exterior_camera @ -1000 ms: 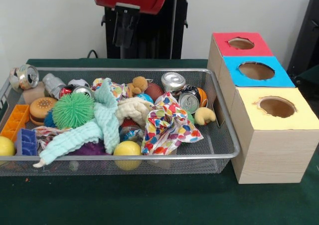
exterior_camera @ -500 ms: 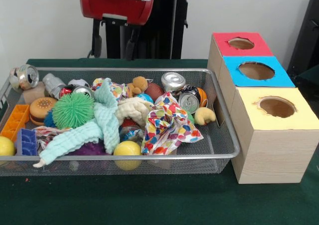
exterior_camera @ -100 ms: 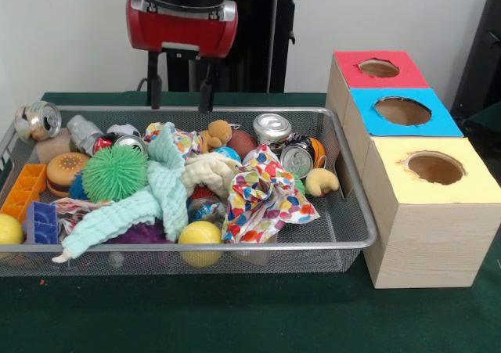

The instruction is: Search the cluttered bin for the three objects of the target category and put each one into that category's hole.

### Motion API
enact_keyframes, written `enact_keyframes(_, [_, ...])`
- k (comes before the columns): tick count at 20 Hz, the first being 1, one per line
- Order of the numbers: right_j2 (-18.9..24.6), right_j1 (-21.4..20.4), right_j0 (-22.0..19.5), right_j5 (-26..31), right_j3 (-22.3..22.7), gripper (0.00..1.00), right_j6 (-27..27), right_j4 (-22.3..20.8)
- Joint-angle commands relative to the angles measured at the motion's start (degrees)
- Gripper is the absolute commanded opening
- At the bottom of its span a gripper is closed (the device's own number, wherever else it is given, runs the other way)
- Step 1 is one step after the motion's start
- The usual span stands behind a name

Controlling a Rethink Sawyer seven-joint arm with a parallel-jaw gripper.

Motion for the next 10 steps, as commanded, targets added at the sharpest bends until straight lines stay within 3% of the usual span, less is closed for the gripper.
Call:
enact_keyframes(1, [5.9,4.6,-0.8,-4.7,5.4,1.00,-4.4,-0.9])
enact_keyframes(10, [4.6,8.7,0.8,-7.9,3.1,1.00,-3.4,-4.2])
